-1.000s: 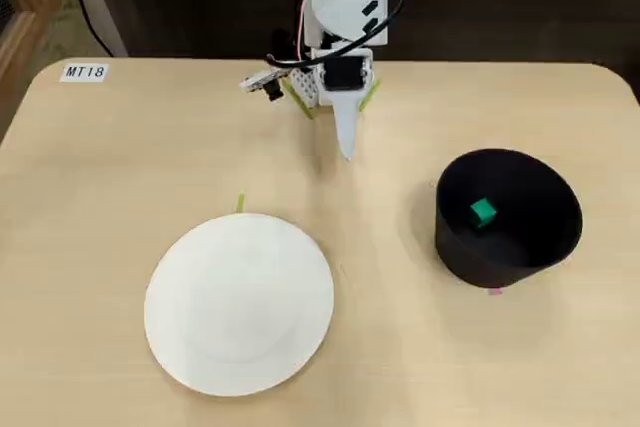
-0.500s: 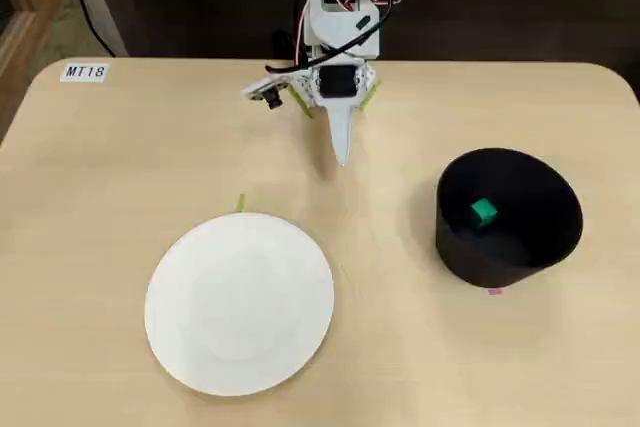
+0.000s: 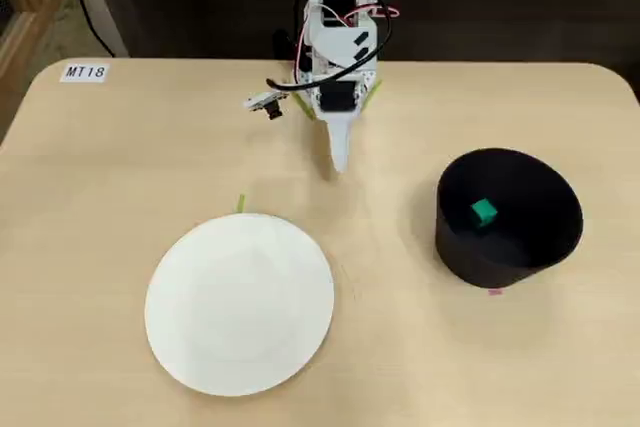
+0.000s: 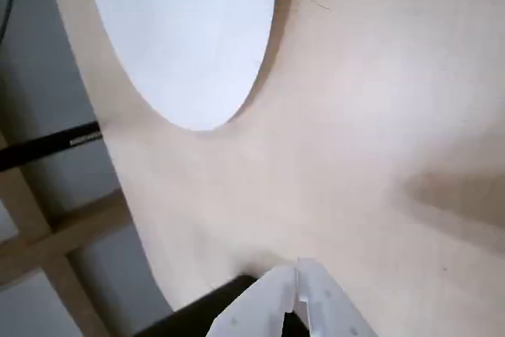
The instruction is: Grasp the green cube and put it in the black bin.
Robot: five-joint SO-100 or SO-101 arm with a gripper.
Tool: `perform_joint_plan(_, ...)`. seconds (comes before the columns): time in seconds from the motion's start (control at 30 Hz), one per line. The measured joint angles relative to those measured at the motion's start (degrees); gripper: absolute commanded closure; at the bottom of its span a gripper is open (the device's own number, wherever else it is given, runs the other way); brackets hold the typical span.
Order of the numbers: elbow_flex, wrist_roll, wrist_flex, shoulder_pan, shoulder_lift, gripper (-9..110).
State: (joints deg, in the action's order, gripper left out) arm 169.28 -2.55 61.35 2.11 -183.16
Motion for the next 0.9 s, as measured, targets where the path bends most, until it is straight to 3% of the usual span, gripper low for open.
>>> perform_joint_plan(0.9,0.2,0.0,-0.5,-0.4,-0.1,102)
